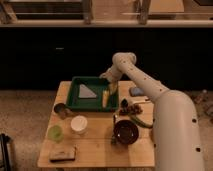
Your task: Place banana in table surface
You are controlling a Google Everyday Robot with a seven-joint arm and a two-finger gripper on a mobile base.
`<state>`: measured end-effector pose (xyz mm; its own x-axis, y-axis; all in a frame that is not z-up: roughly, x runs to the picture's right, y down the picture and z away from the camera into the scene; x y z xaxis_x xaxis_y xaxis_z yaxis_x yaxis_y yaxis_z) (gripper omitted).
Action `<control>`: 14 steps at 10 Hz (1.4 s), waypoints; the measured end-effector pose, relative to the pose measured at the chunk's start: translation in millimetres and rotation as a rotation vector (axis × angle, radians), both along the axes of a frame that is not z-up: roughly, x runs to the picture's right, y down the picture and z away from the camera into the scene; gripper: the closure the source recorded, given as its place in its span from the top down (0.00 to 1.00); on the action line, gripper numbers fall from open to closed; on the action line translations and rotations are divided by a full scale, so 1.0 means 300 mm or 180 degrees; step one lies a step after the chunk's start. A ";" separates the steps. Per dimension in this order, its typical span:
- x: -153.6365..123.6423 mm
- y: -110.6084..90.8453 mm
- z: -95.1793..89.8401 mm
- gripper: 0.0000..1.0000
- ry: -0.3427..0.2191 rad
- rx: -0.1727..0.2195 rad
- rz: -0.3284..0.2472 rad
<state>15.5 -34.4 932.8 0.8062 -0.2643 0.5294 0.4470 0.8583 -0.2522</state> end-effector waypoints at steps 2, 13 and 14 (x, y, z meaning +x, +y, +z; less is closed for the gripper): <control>-0.007 0.015 -0.004 0.80 -0.0066 -0.0019 -0.0097; -0.067 0.156 0.032 0.80 -0.0264 -0.0301 -0.0445; -0.067 0.163 0.035 0.80 -0.0264 -0.0319 -0.0456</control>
<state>-4.5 14.5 943.2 0.7166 -0.3158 0.6219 0.5856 0.7567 -0.2905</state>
